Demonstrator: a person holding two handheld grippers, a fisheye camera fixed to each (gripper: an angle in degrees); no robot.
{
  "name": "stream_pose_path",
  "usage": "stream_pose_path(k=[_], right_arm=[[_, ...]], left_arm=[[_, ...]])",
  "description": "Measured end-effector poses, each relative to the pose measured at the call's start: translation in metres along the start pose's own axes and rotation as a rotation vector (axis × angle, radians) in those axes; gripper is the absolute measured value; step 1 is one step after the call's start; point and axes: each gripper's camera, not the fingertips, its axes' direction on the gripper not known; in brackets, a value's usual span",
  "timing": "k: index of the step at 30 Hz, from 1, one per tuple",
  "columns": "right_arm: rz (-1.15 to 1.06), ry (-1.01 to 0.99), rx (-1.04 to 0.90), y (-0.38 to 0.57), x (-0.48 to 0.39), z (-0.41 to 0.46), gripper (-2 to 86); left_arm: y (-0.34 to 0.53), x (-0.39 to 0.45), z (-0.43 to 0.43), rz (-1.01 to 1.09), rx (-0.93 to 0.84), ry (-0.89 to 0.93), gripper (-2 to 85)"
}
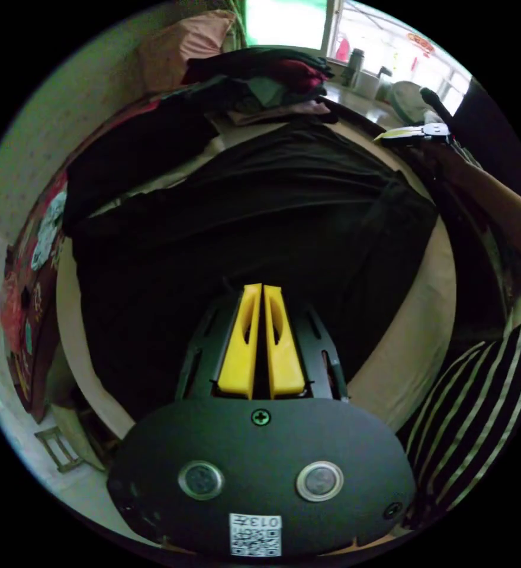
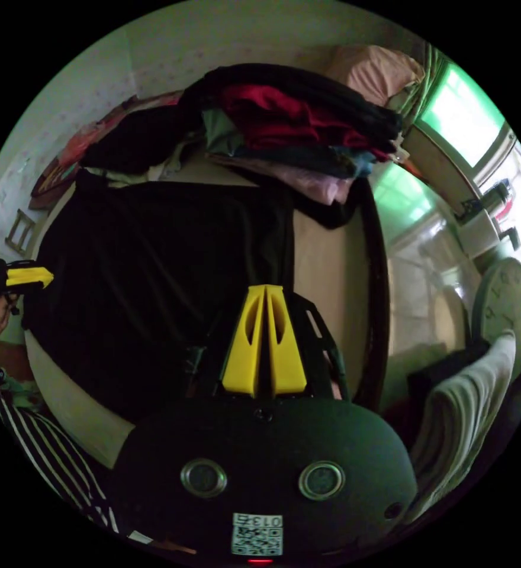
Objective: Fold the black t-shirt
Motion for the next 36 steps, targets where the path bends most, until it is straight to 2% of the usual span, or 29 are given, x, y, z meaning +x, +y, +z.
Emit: stream_pose_path(k=[3,9,11,14,19,22,24,26,30,33,36], right_arm=[[0.009,-0.020,-0.048,-0.039,-0.002,0.024,0.3],[-0.020,-0.037,-0.046,-0.098,-0.001,0.045,0.3],[-0.030,-0.004,-0.100,-0.112,-0.003,0.054,0.3],[-0.017,0.058,-0.102,-0.128,0.003,0.062,0.2],[0.081,-0.037,-0.029,-0.150,0.016,0.044,0.1],[0.009,0.062,0.066,-0.158,-0.005,0.021,0.1],[-0.096,0.044,0.124,-0.169,-0.031,0.016,0.1],[-0.236,-0.001,0.084,-0.184,-0.060,0.025,0.0],[-0.381,-0.041,0.006,-0.218,-0.113,0.056,0.0],[-0.402,-0.047,-0.071,-0.239,-0.130,0.079,0.0],[-0.359,-0.020,-0.024,-0.254,-0.126,0.082,0.1]], left_arm=[[-0.005,-0.024,0.005,-0.061,-0.026,-0.013,0.1],[-0.013,-0.048,0.014,-0.054,-0.091,-0.072,-0.1],[-0.014,-0.052,0.020,-0.051,-0.121,-0.072,-0.2],[-0.011,-0.061,0.017,-0.064,-0.066,-0.049,-0.2],[-0.009,-0.084,0.006,-0.151,-0.038,0.012,-0.3],[-0.014,-0.094,-0.012,-0.145,0.051,-0.036,-0.3],[-0.026,-0.101,-0.014,-0.112,0.055,-0.050,-0.3],[-0.041,-0.108,-0.011,-0.069,0.039,-0.061,-0.3],[-0.075,-0.120,0.003,0.005,0.009,-0.083,-0.3],[-0.090,-0.127,0.012,0.047,-0.019,-0.103,-0.3],[-0.096,-0.135,0.015,0.051,-0.030,-0.095,-0.3]])
